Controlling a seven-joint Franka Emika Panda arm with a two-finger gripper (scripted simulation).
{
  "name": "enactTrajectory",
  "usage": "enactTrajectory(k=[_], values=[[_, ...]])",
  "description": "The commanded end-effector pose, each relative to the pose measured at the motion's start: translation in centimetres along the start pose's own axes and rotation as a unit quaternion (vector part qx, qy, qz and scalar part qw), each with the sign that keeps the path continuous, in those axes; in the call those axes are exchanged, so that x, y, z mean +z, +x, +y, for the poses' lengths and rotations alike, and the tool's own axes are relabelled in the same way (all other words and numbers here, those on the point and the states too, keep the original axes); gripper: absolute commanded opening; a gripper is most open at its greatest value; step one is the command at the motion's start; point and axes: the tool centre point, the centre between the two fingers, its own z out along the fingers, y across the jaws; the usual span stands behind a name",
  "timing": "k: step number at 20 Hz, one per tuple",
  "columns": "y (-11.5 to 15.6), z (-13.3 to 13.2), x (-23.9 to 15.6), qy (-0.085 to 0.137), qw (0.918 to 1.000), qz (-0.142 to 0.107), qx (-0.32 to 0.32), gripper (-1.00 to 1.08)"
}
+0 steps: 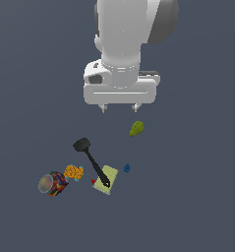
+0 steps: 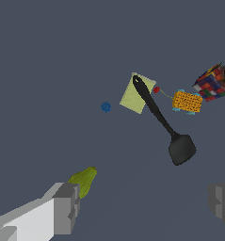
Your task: Pick up a designated object from a clutter of objects.
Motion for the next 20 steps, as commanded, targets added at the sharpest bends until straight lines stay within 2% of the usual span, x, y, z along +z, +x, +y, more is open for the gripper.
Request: enactTrajectory(k=[1, 11, 20], values=[[0.0, 0.0, 0.0, 0.0, 1.0, 0.0, 0.0, 1.0], [0.0, -1.9, -0.1, -0.01, 0.9992, -0.007, -0.039, 1.0], [0.4, -1.4, 0.4, -0.01, 0.9985, -0.007, -0.053, 1.0]])
